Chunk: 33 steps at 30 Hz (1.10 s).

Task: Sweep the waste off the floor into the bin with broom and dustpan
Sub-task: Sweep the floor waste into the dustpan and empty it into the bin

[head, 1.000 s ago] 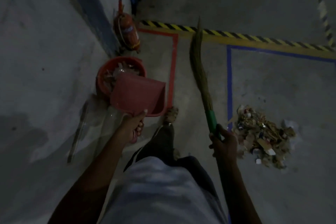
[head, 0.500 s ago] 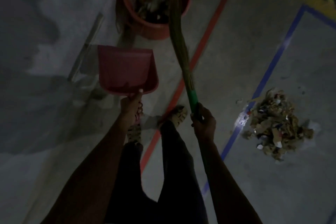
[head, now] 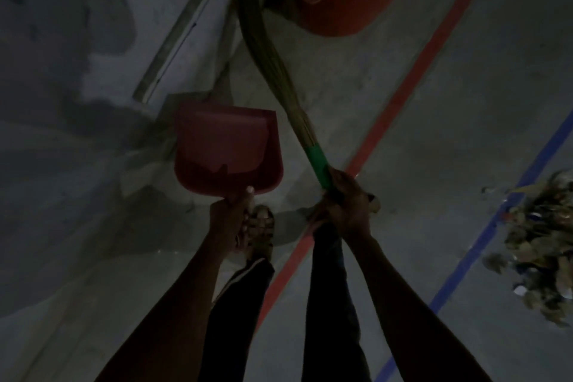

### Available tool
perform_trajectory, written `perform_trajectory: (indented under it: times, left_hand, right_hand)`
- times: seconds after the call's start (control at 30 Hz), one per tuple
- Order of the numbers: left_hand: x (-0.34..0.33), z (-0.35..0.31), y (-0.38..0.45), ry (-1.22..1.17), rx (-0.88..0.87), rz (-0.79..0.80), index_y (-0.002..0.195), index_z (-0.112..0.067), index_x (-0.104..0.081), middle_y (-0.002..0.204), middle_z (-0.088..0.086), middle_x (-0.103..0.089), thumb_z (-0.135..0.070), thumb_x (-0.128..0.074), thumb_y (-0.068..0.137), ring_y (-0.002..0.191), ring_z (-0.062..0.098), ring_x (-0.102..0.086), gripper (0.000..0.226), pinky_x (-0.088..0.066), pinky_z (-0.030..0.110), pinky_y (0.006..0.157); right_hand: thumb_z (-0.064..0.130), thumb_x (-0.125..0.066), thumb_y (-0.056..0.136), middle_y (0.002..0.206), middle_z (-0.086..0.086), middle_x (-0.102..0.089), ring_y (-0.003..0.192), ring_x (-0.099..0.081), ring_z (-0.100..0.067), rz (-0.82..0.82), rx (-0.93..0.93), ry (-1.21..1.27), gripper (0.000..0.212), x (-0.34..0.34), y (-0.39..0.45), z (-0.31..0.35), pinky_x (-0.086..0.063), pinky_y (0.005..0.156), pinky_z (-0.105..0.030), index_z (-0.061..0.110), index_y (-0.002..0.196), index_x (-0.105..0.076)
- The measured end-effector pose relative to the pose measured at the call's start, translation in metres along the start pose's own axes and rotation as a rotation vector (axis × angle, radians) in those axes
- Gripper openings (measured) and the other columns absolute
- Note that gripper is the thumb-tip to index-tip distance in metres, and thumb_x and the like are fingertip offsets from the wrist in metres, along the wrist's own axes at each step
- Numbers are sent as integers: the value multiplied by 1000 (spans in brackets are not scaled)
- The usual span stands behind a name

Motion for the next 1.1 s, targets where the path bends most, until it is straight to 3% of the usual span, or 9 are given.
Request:
perform_trajectory:
  times: [0.13,0.27,0.37,0.5,0.57,0.7,0.9,1.1]
  left_hand:
    - [16,6,31,-13,-12,-6,65,-13,-51,48,1,-48,-43,-78,86,36,11,-39,45,-34,21,40]
    - [22,3,52,-17,-39,8,68,-15,-50,52,3,-47,-40,-78,87,36,12,-38,42,-33,21,39]
    - [25,3,64,14,-34,10,68,-15,-49,52,2,-46,-41,-76,89,37,12,-38,43,-33,21,40]
    - [17,5,71,52,-44,16,68,-15,-48,52,3,-45,-40,-75,90,35,11,-36,43,-30,19,38]
    - [10,5,72,93,-54,15,69,-15,-49,52,3,-46,-42,-75,90,35,11,-37,43,-31,20,38]
    - [-16,8,68,152,-84,62,70,-13,-52,53,3,-48,-42,-77,88,36,12,-39,42,-33,20,39]
    - [-87,10,52,321,-155,178,62,-15,-49,53,5,-45,-44,-76,87,35,14,-36,47,-30,23,47]
    - [-182,10,15,462,-191,272,70,-14,-54,53,2,-46,-56,-73,86,35,11,-38,48,-29,17,40]
  right_hand:
    - [22,-64,88,119,-6,-65,95,-69,-28,87,-116,94,50,-47,51,1,-60,74,-45,23,137,-57]
    - [21,-62,95,98,-2,-68,74,-71,-23,237,-301,4,50,-80,98,-2,-54,49,-29,27,143,-50]
    - [22,-59,96,81,3,-62,66,-70,-18,278,-433,-7,48,-93,114,-20,-56,46,-28,25,143,-50]
    - [29,-56,98,78,-2,-66,60,-69,-17,208,-530,-66,36,-76,104,-60,-50,40,-24,17,132,-60]
    - [29,-57,97,80,-7,-69,62,-70,-20,191,-522,-100,33,-64,88,-82,-51,41,-26,12,125,-63]
    - [35,-60,91,91,-10,-69,74,-69,-30,155,-594,-249,34,-26,36,-146,-61,65,-43,13,117,-63]
    - [33,-56,95,110,-12,-63,93,-63,-33,67,-670,-419,41,63,-43,-231,-51,73,-36,22,134,-53]
    - [31,-56,93,99,-12,-63,82,-62,-33,-227,-860,-329,37,148,-95,-300,-49,66,-35,19,128,-53]
Point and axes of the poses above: each hand's wrist, its own y-axis towards the middle knuckle, its own x-axis out of the back of the hand, z = x × y, the point moved 10 cm from there along y, towards the middle knuckle
